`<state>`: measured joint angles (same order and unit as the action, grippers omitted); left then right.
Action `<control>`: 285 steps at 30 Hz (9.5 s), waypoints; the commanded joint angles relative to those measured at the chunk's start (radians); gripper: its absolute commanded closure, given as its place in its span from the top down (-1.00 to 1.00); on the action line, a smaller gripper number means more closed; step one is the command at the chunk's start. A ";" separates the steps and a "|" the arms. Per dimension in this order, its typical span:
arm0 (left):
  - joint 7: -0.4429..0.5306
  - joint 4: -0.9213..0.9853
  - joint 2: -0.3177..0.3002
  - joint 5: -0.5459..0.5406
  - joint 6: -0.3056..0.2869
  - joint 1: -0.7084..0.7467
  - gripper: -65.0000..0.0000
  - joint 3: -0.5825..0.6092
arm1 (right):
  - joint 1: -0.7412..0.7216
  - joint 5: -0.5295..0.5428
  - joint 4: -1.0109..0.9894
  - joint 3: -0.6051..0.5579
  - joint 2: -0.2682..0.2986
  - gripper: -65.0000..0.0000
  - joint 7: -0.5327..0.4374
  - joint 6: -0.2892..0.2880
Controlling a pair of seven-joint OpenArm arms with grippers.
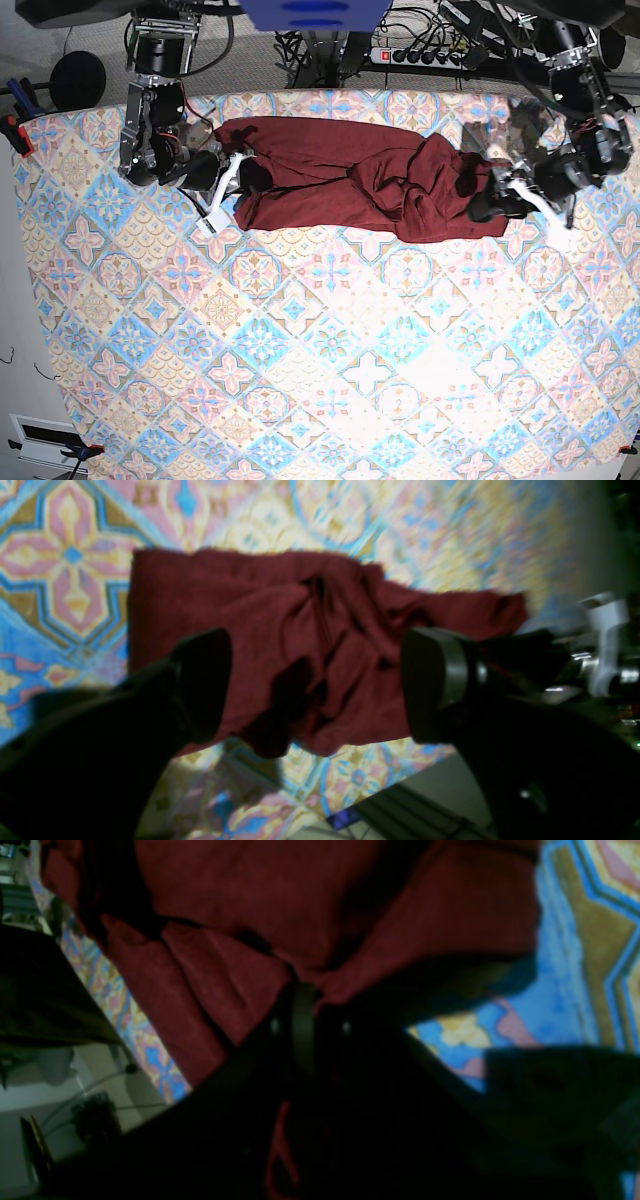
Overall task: Layout the t-shirt on the table in an organized manner, then fold the t-shirt properly
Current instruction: 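Grasp the folded end with the left gripper and fold it further toward the right gripper, then lift the shirt end with the right gripper and fold it toward the left gripper, then press the folded red shirt bundle down with the left gripper, then release the bundle with the left gripper and raise it away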
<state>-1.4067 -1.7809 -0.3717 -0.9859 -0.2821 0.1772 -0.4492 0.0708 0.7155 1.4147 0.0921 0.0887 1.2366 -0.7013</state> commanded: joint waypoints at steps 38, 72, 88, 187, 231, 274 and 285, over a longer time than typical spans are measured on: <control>0.010 -0.087 0.135 -0.253 -0.144 -0.015 -0.17 0.123 | 0.010 -0.021 0.107 0.001 0.007 -1.00 0.048 0.003; 0.070 -0.083 -0.091 0.342 -0.197 0.075 -0.91 -0.156 | -0.145 -0.030 0.463 -0.312 -0.094 -1.00 0.039 0.003; 0.071 -0.083 -0.022 0.568 -0.197 0.077 -1.00 -0.159 | -0.291 -0.423 0.315 -0.771 -0.246 -1.00 -0.071 0.003; 0.142 -0.270 0.458 0.582 -0.026 -0.037 0.16 0.283 | -0.157 -0.457 0.306 -0.427 -0.017 -0.36 -0.604 0.099; 0.238 -0.130 0.452 0.887 0.146 -0.043 -1.00 0.312 | -0.157 -0.457 0.366 -0.374 -0.017 -0.36 -0.604 0.098; 0.272 -0.040 0.138 0.333 0.145 0.190 -0.13 -0.230 | -0.165 -0.457 0.407 -0.668 -0.019 -0.36 -0.475 0.088; 0.197 -0.145 0.093 -0.020 0.143 0.318 0.12 -0.323 | -0.243 -0.465 0.282 -0.739 -0.022 -0.92 -0.475 0.003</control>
<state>-1.2293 -1.9041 -0.2630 -0.9863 -0.1337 0.5018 -0.7673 -0.1501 0.2321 1.6783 -0.6479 0.0757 0.7910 -0.7013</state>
